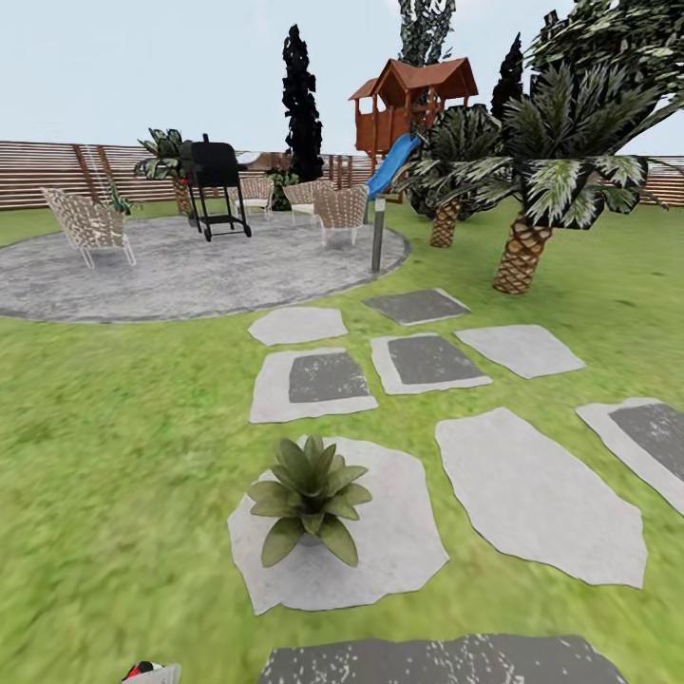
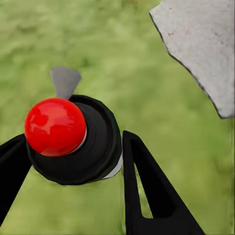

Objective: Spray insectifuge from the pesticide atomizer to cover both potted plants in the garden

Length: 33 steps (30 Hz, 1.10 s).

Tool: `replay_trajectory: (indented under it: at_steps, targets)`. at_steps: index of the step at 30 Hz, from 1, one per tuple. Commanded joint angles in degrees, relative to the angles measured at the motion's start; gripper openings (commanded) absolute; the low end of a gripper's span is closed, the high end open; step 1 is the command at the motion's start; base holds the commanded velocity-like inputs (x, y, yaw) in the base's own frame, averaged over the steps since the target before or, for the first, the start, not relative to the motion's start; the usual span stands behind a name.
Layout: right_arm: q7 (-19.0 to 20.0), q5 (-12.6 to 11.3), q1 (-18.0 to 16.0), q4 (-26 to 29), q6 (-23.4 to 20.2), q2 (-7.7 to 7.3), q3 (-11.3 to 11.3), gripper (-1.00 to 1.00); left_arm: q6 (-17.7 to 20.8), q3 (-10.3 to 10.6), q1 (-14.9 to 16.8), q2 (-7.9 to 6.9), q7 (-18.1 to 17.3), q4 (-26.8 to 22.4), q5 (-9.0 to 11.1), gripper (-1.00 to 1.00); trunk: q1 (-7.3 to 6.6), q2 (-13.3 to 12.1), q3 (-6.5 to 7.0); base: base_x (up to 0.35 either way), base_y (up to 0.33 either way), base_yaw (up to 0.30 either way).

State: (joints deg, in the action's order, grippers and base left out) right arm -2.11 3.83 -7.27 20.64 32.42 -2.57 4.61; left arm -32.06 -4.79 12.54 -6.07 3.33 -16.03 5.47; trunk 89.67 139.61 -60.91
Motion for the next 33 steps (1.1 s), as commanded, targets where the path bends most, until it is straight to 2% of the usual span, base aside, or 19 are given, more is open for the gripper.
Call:
replay_trajectory:
  at_steps: [1, 11, 18, 23, 33]
  targets:
    - [-0.19, 0.41, -0.03, -0.05, 0.13, 0.02, 0.19, 1.0, -0.19, 0.05, 0.03, 0.33, -0.09, 0.07, 0.62, -1.0, 0.02, 0.02, -0.05, 0.34, 0.06, 0.0]
    - [-0.33, 0.31, -0.03, -0.07, 0.18, -0.05, 0.27, 1.0, -0.14, 0.17, -0.25, 0.82, 0.29, 0.12, 0.17, -1.0, 0.02, 0.02, -0.05, 0.321, 0.089, 0.0]
    - [-0.27, 0.36, -0.03, -0.08, 0.16, -0.07, 0.23, 1.0, -0.14, 0.24, -0.28, 0.8, 0.25, 0.13, -0.17, -1.0, 0.02, 0.02, -0.05, 0.055, 0.016, 0.0]
    - [-0.26, 0.39, -0.03, -0.08, 0.15, -0.09, 0.22, 1.0, -0.18, 0.22, -0.32, 0.74, 0.1, 0.13, -0.1, -1.0, 0.02, 0.02, -0.05, -0.06, 0.008, 0.0]
    - [-0.22, 0.39, -0.03, -0.08, 0.1, -0.07, 0.16, 1.0, -0.19, 0.22, -0.32, 0.65, -0.25, 0.13, -0.27, -1.0, 0.02, 0.02, -0.05, -0.293, 0.07, 0.0]
